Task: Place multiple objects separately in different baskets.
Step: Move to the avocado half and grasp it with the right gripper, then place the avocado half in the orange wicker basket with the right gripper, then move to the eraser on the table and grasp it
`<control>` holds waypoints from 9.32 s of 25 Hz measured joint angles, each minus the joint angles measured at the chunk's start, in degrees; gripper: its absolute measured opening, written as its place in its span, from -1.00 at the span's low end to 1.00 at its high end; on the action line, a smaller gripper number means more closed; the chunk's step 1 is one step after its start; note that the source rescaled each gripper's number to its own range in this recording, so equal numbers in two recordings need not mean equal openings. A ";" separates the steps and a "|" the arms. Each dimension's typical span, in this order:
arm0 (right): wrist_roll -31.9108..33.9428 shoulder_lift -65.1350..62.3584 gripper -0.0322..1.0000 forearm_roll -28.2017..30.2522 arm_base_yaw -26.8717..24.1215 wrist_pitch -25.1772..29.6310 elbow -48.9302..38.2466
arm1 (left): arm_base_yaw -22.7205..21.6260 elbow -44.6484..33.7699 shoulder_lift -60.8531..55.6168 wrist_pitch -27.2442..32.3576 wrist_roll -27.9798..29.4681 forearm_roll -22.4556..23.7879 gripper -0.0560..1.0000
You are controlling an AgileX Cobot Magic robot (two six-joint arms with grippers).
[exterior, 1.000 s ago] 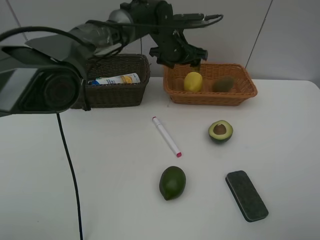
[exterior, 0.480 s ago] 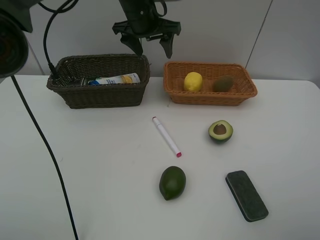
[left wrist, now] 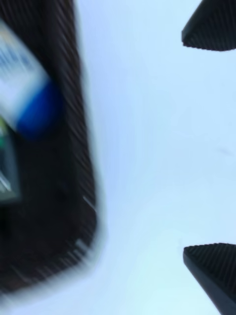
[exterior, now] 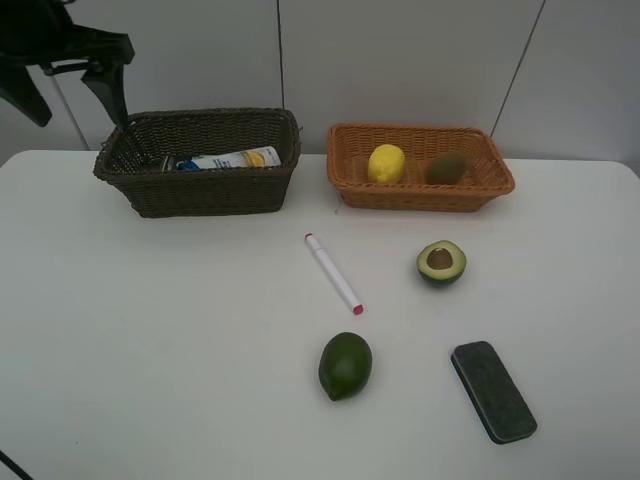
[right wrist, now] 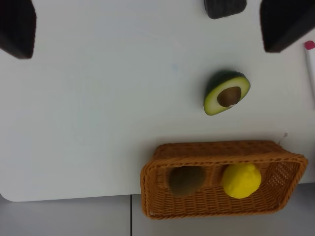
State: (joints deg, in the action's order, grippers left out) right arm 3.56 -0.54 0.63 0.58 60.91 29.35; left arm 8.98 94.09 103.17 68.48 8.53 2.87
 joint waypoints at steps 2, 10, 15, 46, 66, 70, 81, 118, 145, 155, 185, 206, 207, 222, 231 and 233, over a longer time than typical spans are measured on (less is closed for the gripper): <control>0.00 0.00 1.00 0.01 0.00 0.00 0.00 | -4.54 -6.83 -5.90 0.00 0.18 0.00 0.99; 0.00 0.00 1.00 0.01 0.00 0.00 0.00 | -10.48 -34.10 -34.49 0.00 0.03 -2.41 0.99; 0.00 0.00 1.00 0.01 0.00 0.00 0.00 | -10.48 -49.01 -54.16 0.10 -4.39 -4.38 0.99; 0.00 0.00 1.00 -0.23 0.00 0.00 0.00 | -10.54 -64.74 -103.46 -7.30 -15.70 -8.02 0.99; 2.04 30.28 1.00 -0.63 0.00 -9.10 3.57 | -10.54 -64.74 -103.56 -7.30 -15.64 -8.02 0.99; 3.12 49.84 1.00 -0.63 0.00 -13.92 8.07 | -10.54 -64.74 -103.56 -7.30 -15.64 -8.02 0.99; -0.77 88.84 1.00 -8.81 0.12 -11.93 27.24 | -10.54 -64.74 -103.56 -7.30 -15.64 -8.02 0.99; -1.47 119.85 1.00 -6.68 16.57 -16.00 40.73 | -10.54 -64.74 -103.56 -7.30 -15.64 -8.02 0.99; -5.37 111.22 0.26 -5.26 16.52 -12.36 53.23 | -10.54 -64.74 -103.56 -7.30 -15.64 -7.97 0.99; -5.37 133.39 0.26 -1.05 16.52 -2.54 86.86 | -10.54 -64.74 -103.56 -7.30 -15.64 -7.97 0.99; 0.20 103.99 0.98 -0.63 17.13 9.01 53.13 | -10.54 -64.74 -103.56 -7.30 -15.63 -7.97 0.99; 0.20 98.92 0.98 -7.67 23.82 -16.88 9.87 | -10.54 -64.74 -103.56 -7.30 -15.63 -7.97 0.99; 0.20 98.97 0.98 -7.74 23.82 -17.68 9.61 | -10.54 -64.74 -103.56 -7.30 -15.63 -7.97 0.99; 0.23 102.83 0.12 -7.53 23.82 -21.98 9.47 | -10.54 -64.74 -103.56 -7.30 -15.63 -7.97 0.99; -0.42 100.47 -0.04 -7.29 23.82 -19.80 9.42 | -10.54 -64.74 -103.56 -7.30 -15.63 -7.97 0.99; -0.42 98.08 -0.04 -6.78 23.82 -18.59 10.02 | -10.54 -64.74 -103.56 -7.30 -15.63 -7.97 0.99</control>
State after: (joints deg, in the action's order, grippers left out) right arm 3.13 97.53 -6.15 24.40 42.32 39.37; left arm -1.56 29.35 -0.39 61.18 -7.10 -5.10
